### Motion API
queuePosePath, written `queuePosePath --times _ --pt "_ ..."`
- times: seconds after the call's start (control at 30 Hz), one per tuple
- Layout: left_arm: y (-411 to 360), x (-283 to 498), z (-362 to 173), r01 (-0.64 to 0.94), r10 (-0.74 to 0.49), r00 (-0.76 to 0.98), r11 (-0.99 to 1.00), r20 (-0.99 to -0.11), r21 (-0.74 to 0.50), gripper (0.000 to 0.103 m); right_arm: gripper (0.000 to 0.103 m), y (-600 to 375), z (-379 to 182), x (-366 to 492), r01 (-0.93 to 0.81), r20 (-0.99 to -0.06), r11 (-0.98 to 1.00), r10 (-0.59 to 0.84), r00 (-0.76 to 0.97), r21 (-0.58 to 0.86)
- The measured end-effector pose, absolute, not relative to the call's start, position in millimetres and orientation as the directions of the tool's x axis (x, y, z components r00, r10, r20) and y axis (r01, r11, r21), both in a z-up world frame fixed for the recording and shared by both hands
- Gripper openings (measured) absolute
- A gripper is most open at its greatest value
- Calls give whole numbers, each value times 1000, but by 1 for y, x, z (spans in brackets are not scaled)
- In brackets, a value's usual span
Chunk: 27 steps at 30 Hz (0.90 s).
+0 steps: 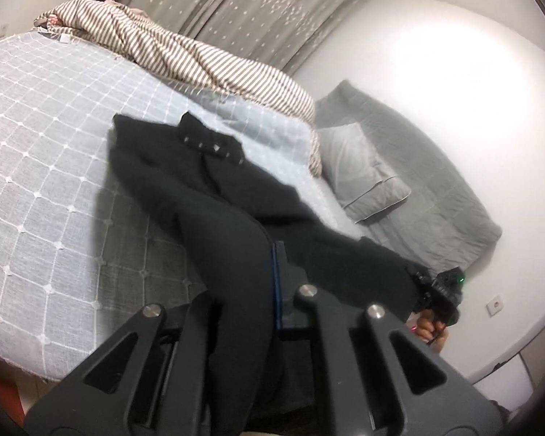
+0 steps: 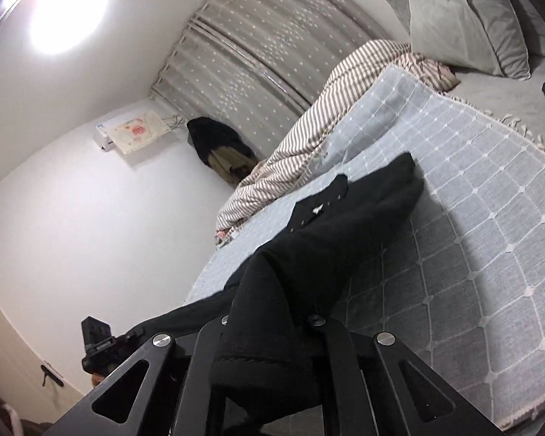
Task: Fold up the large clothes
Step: 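Grasp the hem with both grippers and fold it up toward the collar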
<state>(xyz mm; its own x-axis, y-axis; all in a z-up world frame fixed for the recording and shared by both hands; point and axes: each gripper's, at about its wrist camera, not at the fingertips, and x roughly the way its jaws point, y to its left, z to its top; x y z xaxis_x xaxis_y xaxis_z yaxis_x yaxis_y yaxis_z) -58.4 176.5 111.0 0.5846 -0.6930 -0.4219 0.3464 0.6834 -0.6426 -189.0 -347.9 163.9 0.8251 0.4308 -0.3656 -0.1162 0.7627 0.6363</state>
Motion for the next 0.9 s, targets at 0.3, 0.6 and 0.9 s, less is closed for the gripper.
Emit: queuePosePath --times 0.3,0.6,0.9 --pt "208 -112 167 466 -717 642 645 -270 -605 8 7 -355 216 -242 -191 -234 737 432 871 648" --pt "220 -20 130 297 -611 683 732 -399 -613 9 7 -367 210 -168 -47 -346 797 314 884 602" --pt "204 90 72 144 -502 670 811 -547 -568 10 7 -384 148 -54 137 -513 825 202 834 549"
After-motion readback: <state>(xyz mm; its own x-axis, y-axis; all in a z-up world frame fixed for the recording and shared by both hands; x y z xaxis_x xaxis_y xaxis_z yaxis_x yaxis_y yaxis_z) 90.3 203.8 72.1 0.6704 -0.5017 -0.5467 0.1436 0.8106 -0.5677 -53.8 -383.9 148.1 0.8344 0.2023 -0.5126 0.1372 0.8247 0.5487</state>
